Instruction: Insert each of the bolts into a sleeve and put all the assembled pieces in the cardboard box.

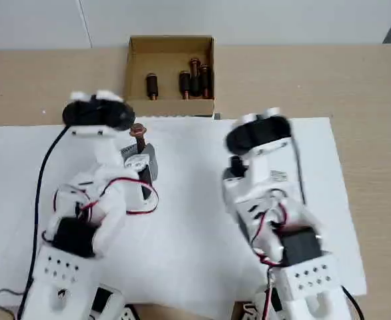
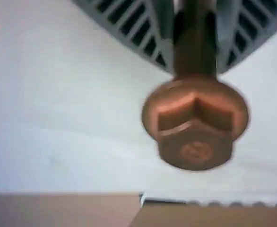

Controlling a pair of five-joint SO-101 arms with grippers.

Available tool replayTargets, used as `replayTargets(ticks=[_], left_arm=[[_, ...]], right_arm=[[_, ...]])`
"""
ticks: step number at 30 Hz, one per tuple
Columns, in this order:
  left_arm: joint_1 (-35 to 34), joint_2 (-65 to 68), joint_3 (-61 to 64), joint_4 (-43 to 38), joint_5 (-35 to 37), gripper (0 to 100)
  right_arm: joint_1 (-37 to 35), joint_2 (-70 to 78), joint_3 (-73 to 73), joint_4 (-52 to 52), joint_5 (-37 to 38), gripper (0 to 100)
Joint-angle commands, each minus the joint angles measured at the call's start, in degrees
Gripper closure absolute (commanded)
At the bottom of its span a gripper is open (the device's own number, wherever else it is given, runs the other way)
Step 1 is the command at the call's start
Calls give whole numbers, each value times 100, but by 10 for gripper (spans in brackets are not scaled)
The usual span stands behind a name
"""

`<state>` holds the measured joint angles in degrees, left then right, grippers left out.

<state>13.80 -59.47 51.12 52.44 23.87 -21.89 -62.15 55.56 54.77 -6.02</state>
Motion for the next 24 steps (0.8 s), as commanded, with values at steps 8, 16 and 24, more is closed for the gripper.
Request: replayTargets(ticks=[8,16,24], left_arm=[[44,-2207,1587,-1213,923,994],[62,-3736,2440,-1196,1064,994],[79,-4457,2695,-1204,1398,994]], right_arm=[[-831,-338,501,-1095,-26,995],[-1156,-2264,1503,-1112,193,995],[-1701,-3688,2593,-1174,967,995]])
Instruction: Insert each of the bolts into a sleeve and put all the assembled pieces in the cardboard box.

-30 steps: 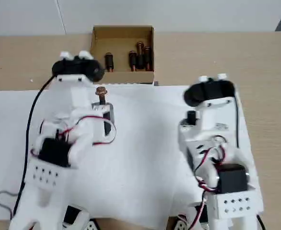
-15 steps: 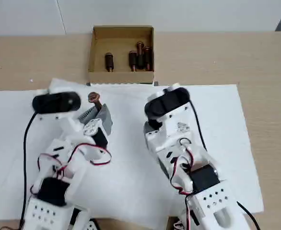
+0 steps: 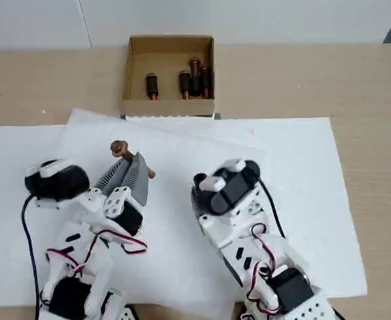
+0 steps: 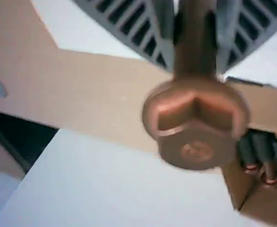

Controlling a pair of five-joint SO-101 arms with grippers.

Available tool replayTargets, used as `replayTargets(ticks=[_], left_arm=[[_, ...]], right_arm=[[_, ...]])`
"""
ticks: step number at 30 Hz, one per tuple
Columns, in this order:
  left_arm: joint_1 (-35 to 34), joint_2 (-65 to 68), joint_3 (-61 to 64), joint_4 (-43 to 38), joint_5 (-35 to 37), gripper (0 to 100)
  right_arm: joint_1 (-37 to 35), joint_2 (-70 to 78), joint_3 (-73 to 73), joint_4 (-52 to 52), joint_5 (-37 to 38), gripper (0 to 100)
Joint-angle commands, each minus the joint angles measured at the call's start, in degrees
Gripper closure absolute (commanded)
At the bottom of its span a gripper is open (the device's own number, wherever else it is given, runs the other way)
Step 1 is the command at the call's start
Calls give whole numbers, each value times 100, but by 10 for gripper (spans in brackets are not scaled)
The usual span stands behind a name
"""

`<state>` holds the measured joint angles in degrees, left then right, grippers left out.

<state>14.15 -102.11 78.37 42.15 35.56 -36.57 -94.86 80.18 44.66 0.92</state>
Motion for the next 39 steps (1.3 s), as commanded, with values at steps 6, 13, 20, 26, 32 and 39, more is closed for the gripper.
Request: replayTargets(ticks=[6,13,20,26,32,39], left_arm=[[800,-193,-22,-185,422,994],[1125,-185,-13,-158,396,994],[1125,-185,13,44,396,994],[1222,-185,171,211,299,994],[1802,-176,189,747,88,994],[1811,-176,418,809,-176,924]], right_arm=[[-602,-919,633,-224,738,995],[-629,-901,668,-558,879,995],[-629,-901,651,-796,1327,995],[-629,-901,633,-796,1327,995],[-629,-901,633,-796,1327,995],[-629,-901,642,-796,1327,995]])
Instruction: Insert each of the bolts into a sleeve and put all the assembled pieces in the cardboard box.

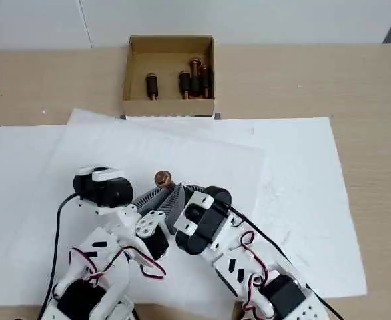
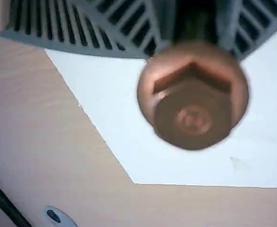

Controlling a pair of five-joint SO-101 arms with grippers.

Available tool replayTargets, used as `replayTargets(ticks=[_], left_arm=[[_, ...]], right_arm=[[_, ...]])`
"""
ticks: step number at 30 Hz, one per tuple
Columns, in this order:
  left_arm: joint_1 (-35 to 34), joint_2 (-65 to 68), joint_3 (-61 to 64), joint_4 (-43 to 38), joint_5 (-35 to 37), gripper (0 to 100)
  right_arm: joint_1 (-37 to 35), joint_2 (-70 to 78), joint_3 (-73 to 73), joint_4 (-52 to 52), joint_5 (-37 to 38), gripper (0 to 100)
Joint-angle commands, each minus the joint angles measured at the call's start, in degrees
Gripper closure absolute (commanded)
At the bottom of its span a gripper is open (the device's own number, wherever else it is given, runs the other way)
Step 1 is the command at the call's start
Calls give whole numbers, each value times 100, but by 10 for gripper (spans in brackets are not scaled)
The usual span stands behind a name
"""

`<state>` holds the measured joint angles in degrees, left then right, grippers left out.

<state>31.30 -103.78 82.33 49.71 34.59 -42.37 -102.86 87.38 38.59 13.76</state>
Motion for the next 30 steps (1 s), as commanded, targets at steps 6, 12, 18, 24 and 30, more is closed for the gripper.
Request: replayTargets(ticks=[6,12,18,24,30], left_arm=[[-62,-9,-4,62,-158,831],[-615,-9,-347,62,-598,828],[-782,-9,-769,193,-677,831],[-1389,-9,-848,387,-571,999],[-2295,-18,-277,387,-1327,994]], right_arm=[[-48,-101,-79,-189,44,995],[-48,-101,-53,-189,44,995],[-48,-101,-44,-189,44,995],[-13,-101,-44,-189,44,995],[180,-101,-62,-189,26,995]])
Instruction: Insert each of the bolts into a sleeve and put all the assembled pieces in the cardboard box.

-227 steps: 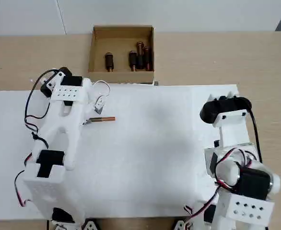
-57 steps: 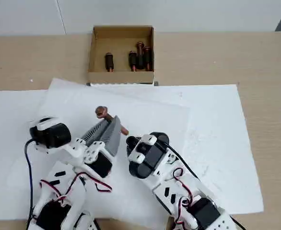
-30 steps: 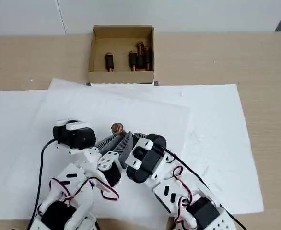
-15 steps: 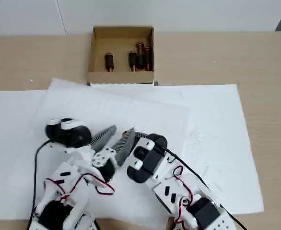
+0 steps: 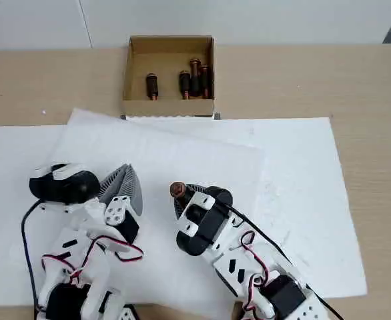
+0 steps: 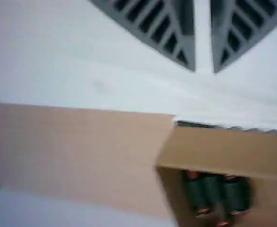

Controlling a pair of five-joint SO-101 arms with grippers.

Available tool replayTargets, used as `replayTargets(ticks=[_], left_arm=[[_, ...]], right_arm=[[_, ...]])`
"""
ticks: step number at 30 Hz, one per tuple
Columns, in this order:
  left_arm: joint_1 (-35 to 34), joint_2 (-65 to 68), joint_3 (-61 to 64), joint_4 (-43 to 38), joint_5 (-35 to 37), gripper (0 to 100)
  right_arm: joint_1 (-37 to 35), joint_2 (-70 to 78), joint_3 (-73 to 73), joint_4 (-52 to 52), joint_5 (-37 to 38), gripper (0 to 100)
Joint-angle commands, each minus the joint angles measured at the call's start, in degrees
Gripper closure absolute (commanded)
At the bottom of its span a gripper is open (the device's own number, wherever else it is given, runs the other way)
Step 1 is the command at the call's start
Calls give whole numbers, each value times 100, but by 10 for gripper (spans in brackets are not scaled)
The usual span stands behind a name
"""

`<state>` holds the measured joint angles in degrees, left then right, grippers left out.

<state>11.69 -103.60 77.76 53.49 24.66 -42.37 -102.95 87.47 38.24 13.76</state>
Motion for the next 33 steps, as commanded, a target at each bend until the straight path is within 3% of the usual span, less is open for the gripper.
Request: replayTargets(ticks=[1,7,13,17,22,30,33], left_arm=[[-466,-35,303,9,-448,994],[-862,-44,1024,-9,-1143,994],[-923,-44,1508,-9,-1477,994],[-923,-44,1789,-9,-1565,994],[-923,-44,1789,-9,-1591,994],[-923,-44,1789,-18,-1591,994],[-923,-44,1789,-18,-1591,994]], right_arm=[[303,-92,-70,-154,18,995],[1165,-92,-70,-154,-79,995],[1736,-48,-396,-92,-1336,995],[1965,374,-826,-110,-1477,995],[2176,1930,-1987,-426,-1495,995],[2325,5059,-3982,-1745,-1433,995],[2325,6237,-4800,-2193,-1037,995]])
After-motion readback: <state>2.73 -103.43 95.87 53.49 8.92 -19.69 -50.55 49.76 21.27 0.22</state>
